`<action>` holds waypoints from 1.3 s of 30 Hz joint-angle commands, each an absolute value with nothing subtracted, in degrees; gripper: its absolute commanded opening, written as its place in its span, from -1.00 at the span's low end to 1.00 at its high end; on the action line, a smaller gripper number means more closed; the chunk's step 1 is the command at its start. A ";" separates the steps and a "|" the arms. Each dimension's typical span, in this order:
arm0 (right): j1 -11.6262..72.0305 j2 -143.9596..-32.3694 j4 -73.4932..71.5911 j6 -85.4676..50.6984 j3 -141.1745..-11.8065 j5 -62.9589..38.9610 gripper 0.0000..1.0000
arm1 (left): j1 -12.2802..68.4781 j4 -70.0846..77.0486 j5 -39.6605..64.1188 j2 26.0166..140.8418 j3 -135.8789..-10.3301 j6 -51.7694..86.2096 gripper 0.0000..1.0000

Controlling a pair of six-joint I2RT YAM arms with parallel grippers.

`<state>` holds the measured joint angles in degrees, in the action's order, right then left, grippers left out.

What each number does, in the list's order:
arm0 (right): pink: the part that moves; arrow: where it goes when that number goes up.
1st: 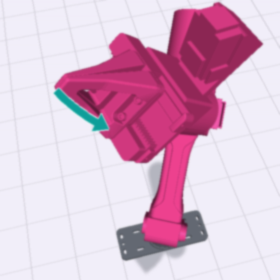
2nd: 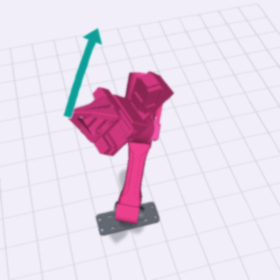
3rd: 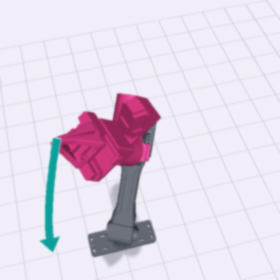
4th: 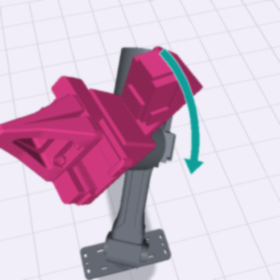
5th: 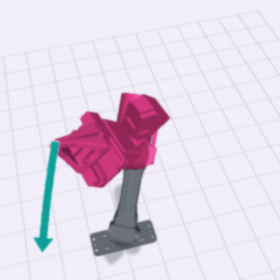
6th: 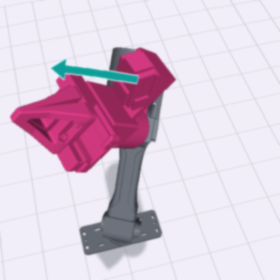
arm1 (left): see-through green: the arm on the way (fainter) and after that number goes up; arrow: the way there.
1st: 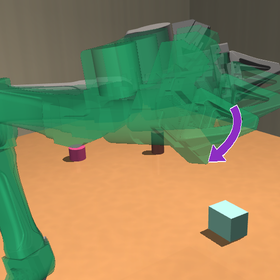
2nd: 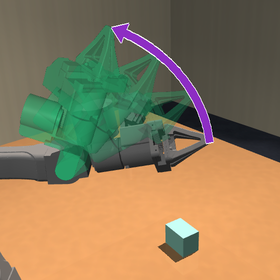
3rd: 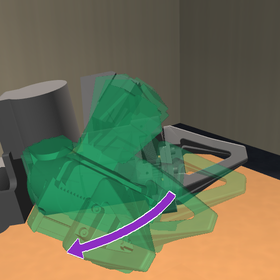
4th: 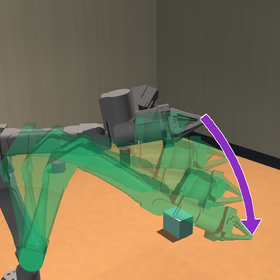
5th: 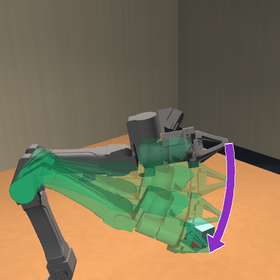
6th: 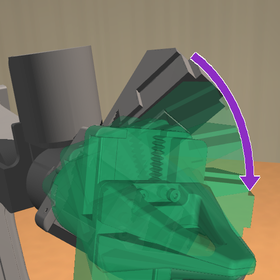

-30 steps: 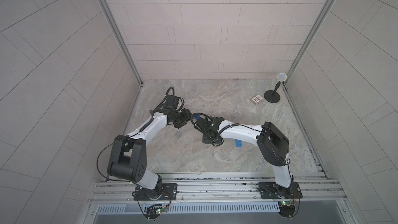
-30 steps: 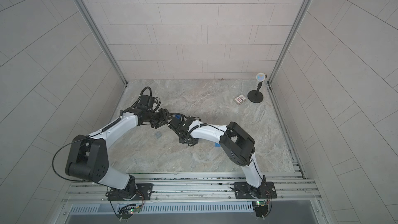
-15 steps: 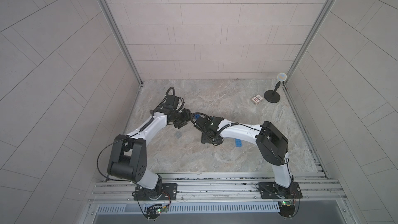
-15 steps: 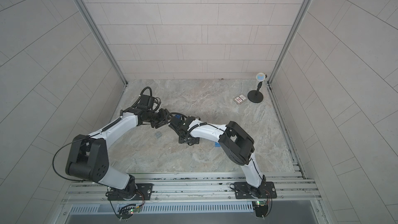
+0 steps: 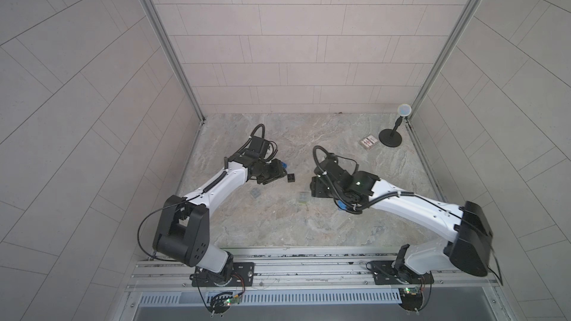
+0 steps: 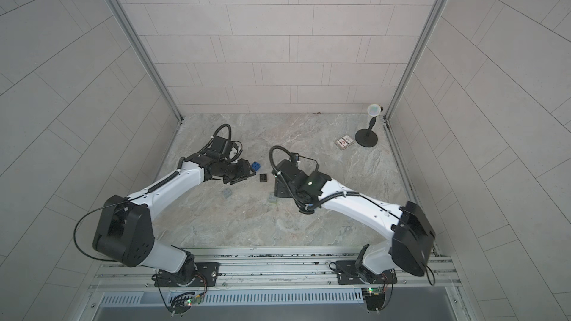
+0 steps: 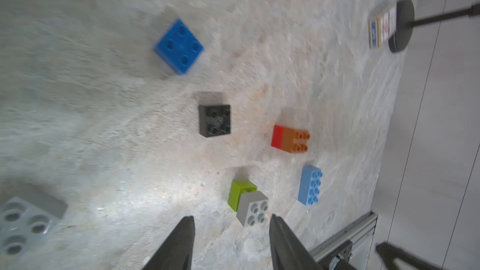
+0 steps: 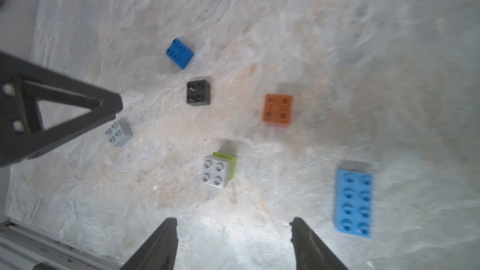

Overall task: Assemble the letter h with lego
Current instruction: Adjust the lego brick at the center of the board.

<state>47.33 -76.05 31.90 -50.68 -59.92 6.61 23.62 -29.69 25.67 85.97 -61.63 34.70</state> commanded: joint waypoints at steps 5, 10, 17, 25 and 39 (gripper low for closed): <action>31.22 -57.46 18.10 -39.90 -33.66 1.72 0.26 | 35.49 -37.82 18.08 89.34 -66.12 26.13 -0.16; 26.23 -48.27 11.91 -37.56 -24.04 0.96 0.10 | 37.50 -39.81 16.08 94.65 -68.29 24.89 -0.56; 25.59 -50.74 10.72 -36.54 -23.13 1.53 -0.19 | 39.59 -40.37 14.07 98.62 -70.72 25.22 -0.62; 25.56 -57.49 11.05 -37.18 -25.15 -1.17 -0.24 | 40.21 -41.22 13.56 100.18 -71.78 25.20 -0.63; 25.55 -60.67 12.12 -37.05 -26.37 -1.78 -0.22 | 41.11 -43.25 14.37 105.28 -75.20 25.15 -0.62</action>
